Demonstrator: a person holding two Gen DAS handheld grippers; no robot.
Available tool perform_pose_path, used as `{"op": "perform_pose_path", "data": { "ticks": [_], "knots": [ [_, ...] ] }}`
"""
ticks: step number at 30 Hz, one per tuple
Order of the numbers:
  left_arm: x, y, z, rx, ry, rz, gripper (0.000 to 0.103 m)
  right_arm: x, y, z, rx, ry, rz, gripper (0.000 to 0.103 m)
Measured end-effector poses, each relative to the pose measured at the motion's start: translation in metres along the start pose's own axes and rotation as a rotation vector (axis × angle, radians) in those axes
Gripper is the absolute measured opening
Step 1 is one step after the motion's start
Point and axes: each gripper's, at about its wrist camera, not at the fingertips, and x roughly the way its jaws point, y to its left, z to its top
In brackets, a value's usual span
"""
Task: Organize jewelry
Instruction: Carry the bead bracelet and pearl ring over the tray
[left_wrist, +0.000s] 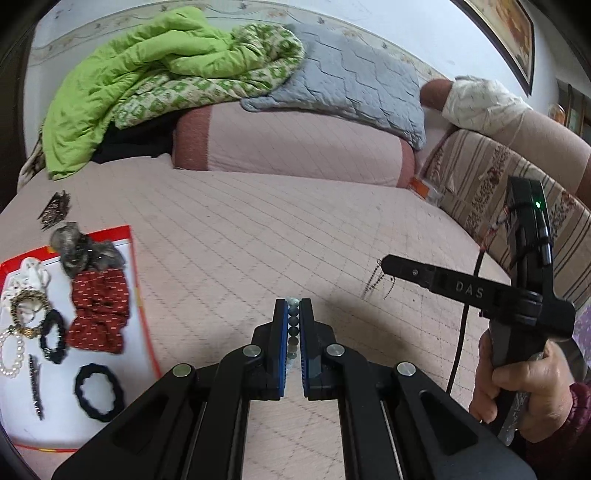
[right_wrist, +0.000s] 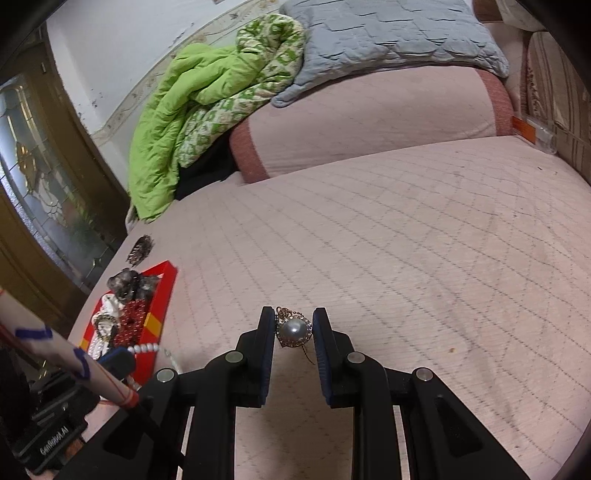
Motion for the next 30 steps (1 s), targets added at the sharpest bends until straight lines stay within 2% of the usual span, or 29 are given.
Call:
{"op": "perform_pose_path", "data": {
  "ticks": [14, 23, 30],
  "knots": [
    [-0.046, 0.058, -0.008, -0.095, -0.054, 0.065, 0.005, -0.002, 0.042, -0.009, -0.036, -0.018, 0.1, 0.022],
    [-0.089, 0.12, -0.023, -0.171, -0.1, 0.18, 0.005, 0.01, 0.093, -0.025, -0.117, 0.0, 0.167, 0.022],
    [-0.112, 0.177, -0.041, -0.257, -0.107, 0.259, 0.005, 0.025, 0.143, -0.038, -0.154, 0.039, 0.258, 0.022]
  ]
}}
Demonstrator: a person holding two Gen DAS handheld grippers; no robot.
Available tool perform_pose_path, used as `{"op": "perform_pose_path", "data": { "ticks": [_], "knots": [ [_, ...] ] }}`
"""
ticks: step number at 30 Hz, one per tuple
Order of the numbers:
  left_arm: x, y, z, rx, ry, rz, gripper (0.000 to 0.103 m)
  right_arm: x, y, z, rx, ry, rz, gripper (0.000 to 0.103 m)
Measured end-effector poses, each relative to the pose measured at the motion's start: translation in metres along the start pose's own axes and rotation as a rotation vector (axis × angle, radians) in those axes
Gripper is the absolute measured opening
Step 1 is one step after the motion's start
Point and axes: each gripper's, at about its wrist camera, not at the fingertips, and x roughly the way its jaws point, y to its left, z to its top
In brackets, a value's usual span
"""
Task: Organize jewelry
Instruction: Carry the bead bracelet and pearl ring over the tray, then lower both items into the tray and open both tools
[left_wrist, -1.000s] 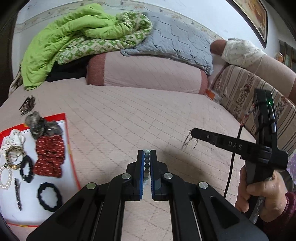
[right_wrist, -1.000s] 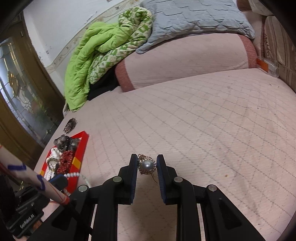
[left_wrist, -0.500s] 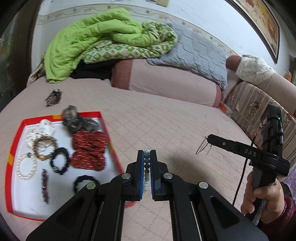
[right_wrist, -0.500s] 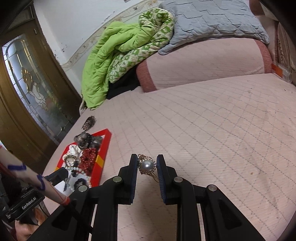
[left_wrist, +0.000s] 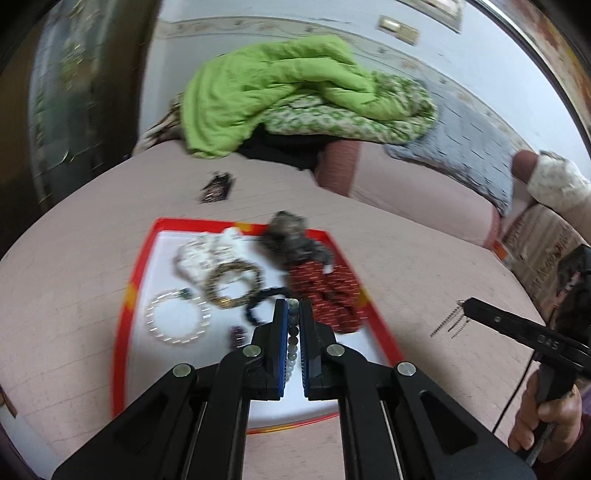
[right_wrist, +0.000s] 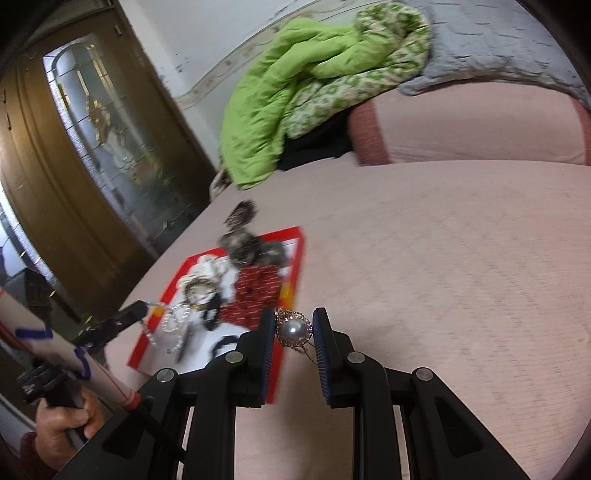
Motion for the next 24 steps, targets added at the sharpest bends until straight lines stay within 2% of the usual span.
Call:
{"op": "perform_pose_path", "data": {
  "ticks": [10, 24],
  "knots": [
    [0.007, 0.058, -0.011, -0.101, 0.053, 0.028, 0.005, 0.039, 0.066, -0.013, -0.042, 0.072, 0.096, 0.023],
    [0.017, 0.078, -0.015, -0.128, 0.101, 0.046, 0.005, 0.102, 0.139, -0.028, -0.095, 0.188, 0.175, 0.023]
  ]
}}
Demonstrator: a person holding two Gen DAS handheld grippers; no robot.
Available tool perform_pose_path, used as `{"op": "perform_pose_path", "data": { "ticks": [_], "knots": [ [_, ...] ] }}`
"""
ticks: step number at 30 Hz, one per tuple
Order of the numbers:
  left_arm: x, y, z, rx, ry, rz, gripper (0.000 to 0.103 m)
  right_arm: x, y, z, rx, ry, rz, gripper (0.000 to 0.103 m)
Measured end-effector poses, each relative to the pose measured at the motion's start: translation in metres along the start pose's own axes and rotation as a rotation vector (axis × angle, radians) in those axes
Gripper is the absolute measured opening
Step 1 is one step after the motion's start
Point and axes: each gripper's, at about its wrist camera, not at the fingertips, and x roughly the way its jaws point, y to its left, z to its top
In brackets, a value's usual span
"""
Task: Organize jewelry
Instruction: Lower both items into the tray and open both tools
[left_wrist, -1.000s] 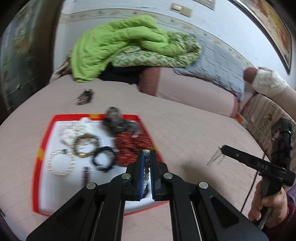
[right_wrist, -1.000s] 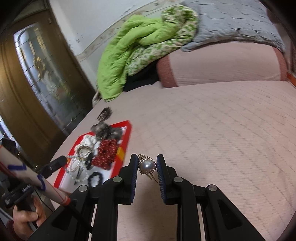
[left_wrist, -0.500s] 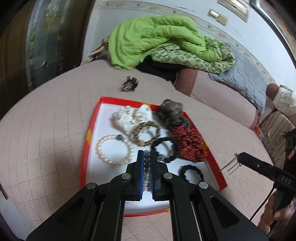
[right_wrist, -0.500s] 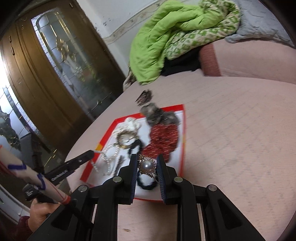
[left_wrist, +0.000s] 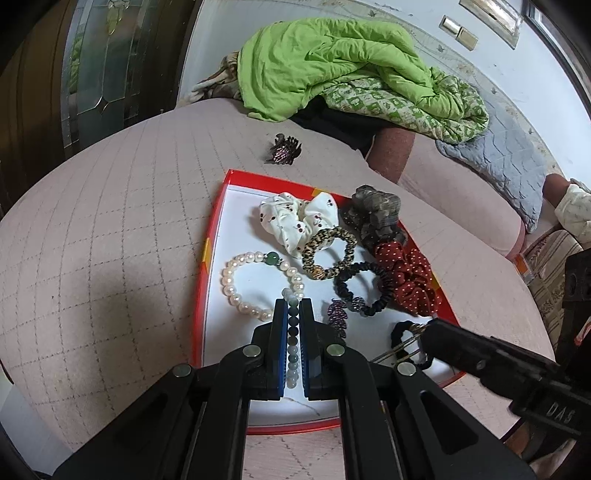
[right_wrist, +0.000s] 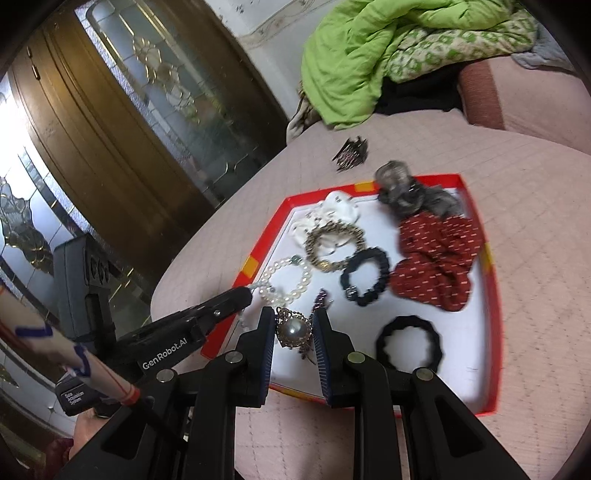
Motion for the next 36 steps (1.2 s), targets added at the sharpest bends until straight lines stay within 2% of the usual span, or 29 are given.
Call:
{"op": "perform_pose_path", "data": {
  "ticks": [7, 18, 36],
  "knots": [
    [0.008, 0.0, -0.001, 0.024, 0.019, 0.031, 0.005, 0.019, -0.006, -0.007, -0.004, 0.041, -0.043, 0.023],
    [0.012, -0.007, -0.003, 0.059, 0.034, 0.059, 0.006, 0.027, -0.024, -0.016, -0.003, 0.068, -0.107, 0.023],
    [0.019, -0.009, -0.005, 0.081, 0.057, 0.089, 0.005, 0.033, -0.03, -0.024, -0.009, 0.095, -0.133, 0.024]
  ]
}}
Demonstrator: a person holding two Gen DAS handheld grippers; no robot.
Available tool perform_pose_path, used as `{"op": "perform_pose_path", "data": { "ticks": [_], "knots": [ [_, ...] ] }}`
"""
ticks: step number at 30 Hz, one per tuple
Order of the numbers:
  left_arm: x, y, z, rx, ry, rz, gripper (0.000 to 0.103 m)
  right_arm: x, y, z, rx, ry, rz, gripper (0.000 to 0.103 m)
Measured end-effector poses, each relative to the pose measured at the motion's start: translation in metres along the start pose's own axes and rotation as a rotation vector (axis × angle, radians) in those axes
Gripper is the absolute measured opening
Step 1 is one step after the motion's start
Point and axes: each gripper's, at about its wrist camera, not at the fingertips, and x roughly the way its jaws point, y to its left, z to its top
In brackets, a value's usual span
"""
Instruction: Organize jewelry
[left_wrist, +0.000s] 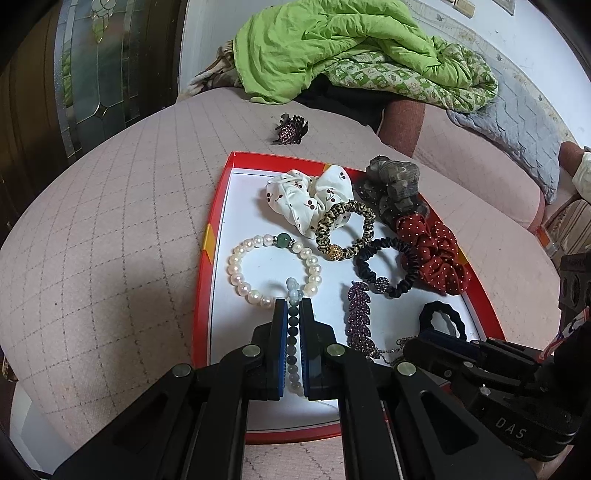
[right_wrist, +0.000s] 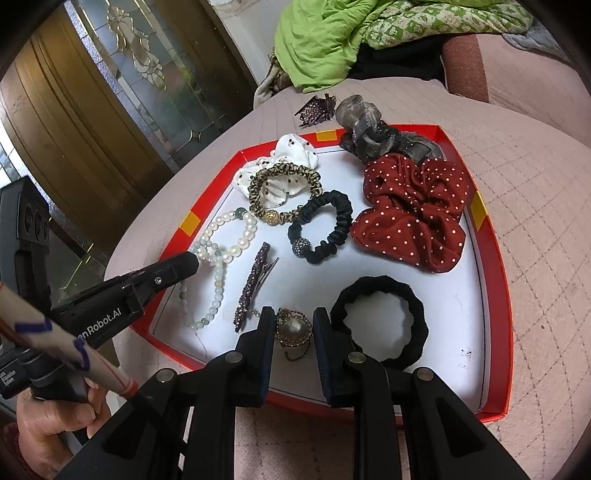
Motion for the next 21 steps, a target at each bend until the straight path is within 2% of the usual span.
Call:
{"op": "perform_pose_path", "data": {
  "ticks": [8, 9, 13, 14, 15, 17, 19, 21],
  "knots": [
    [-0.002, 0.0, 0.001, -0.008, -0.012, -0.009, 0.006, -0.001, 0.005, 0.001, -0.014, 0.018, 0.0, 0.024],
    [-0.004, -0.001, 0.002, -0.004, -0.023, -0.01, 0.01, -0.005, 0.004, 0.002, -0.007, 0.012, 0.004, 0.024],
    [-0.023, -0.008, 0.003, 0.017, -0.115, -0.011, 0.042, -0.027, 0.001, 0.007, 0.006, -0.033, 0.003, 0.027],
    [-0.028, -0.01, 0.004, 0.021, -0.137, -0.006, 0.048, -0.034, 0.0, 0.008, 0.013, -0.05, 0.0, 0.028],
    [-0.037, -0.011, 0.004, 0.023, -0.181, -0.003, 0.053, -0.043, -0.001, 0.009, 0.021, -0.07, -0.004, 0.03],
    [-0.055, -0.014, 0.004, 0.023, -0.254, -0.001, 0.055, -0.061, -0.004, 0.01, 0.029, -0.109, -0.023, 0.036],
    [-0.074, -0.017, 0.001, 0.016, -0.32, 0.01, 0.075, -0.081, -0.005, 0.008, 0.032, -0.15, -0.062, 0.048],
    [-0.096, -0.022, -0.005, 0.013, -0.389, 0.013, 0.081, -0.103, -0.006, 0.003, 0.027, -0.191, -0.101, 0.053]
  ]
}}
